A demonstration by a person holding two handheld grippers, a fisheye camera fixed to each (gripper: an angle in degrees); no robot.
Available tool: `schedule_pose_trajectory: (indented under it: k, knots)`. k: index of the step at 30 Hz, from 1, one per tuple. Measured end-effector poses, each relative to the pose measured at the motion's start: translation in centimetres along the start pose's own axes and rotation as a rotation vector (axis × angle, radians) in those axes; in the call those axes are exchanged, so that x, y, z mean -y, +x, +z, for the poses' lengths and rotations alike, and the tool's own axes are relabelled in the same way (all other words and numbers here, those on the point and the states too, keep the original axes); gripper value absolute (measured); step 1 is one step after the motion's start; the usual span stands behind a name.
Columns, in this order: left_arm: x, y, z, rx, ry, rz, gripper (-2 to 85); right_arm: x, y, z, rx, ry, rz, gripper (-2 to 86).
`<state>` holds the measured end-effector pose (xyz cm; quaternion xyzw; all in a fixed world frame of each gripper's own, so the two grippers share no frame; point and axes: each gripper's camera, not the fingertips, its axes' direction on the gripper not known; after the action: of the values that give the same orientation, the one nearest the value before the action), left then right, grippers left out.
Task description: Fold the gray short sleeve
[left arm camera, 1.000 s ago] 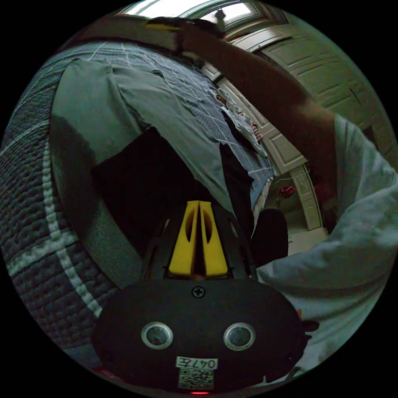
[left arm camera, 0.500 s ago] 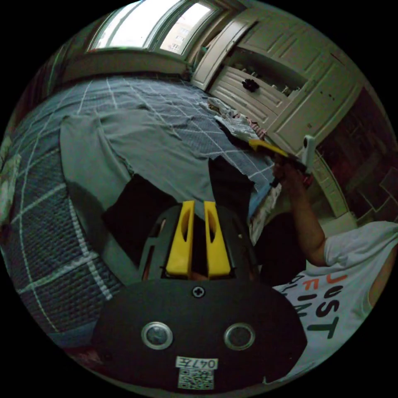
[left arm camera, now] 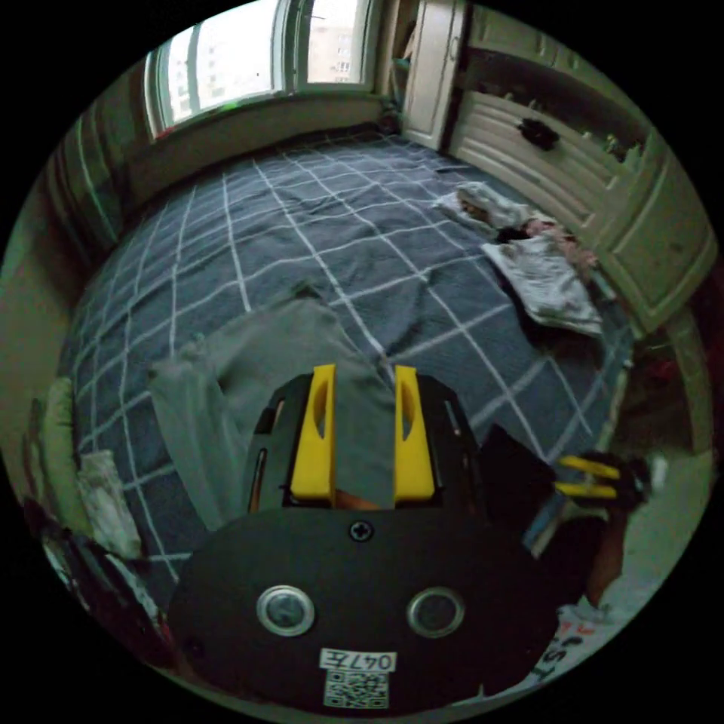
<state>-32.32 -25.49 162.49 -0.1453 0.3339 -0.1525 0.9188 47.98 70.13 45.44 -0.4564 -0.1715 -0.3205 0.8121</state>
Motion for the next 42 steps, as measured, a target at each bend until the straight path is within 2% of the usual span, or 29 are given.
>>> schedule_pose_trajectory:
  k: [2, 4, 8, 12, 15, 18, 20, 25, 35, 40, 42]
  knots:
    - [7.7, 0.7, 4.2, 0.187, -0.061, -0.016, 11.8, -1.6, 0.7, -0.7, 0.005, 0.011, 0.014, 4.9]
    - [12.8, 0.7, 7.5, 0.261, -0.124, -0.064, 12.2, -3.4, 1.6, -1.8, -0.011, 0.034, 0.038, 4.4]
    - [20.7, 0.7, 14.5, 0.256, -0.249, -0.171, 14.2, -5.9, 3.1, -3.8, 0.016, 0.151, 0.077, 3.4]
    - [24.7, 0.2, 18.6, 0.342, -0.32, -0.231, 14.5, -8.9, 5.0, -5.9, 0.088, 0.329, 0.123, 2.3]
    - [27.0, -0.4, 20.5, 0.306, -0.334, -0.257, 12.9, -10.9, 6.7, -6.2, 0.151, 0.36, 0.165, 2.4]
    - [29.5, -0.5, 20.7, 0.287, -0.344, -0.215, 6.0, -12.3, 7.5, -5.9, 0.177, 0.317, 0.17, 3.1]
    - [31.1, -0.7, 20.2, 0.36, -0.329, -0.193, 1.3, -12.9, 7.4, -5.5, 0.172, 0.261, 0.155, 3.7]
    - [33.2, -2.3, 19.8, 0.278, -0.307, -0.212, -0.1, -14.2, 5.6, -3.8, 0.162, 0.101, 0.094, 5.0]
    - [36.0, -4.4, 18.0, 0.258, -0.27, -0.215, -0.5, -15.9, 4.3, -3.0, 0.125, 0.111, 0.177, 7.4]
    - [36.7, -5.5, 16.9, 0.249, -0.278, -0.199, -0.4, -15.5, 2.3, 0.0, 0.206, -0.022, 0.175, 1.7]
    - [36.7, -6.0, 16.4, 0.252, -0.28, -0.191, -0.4, -15.3, 1.3, -0.2, 0.155, -0.025, 0.158, 0.7]
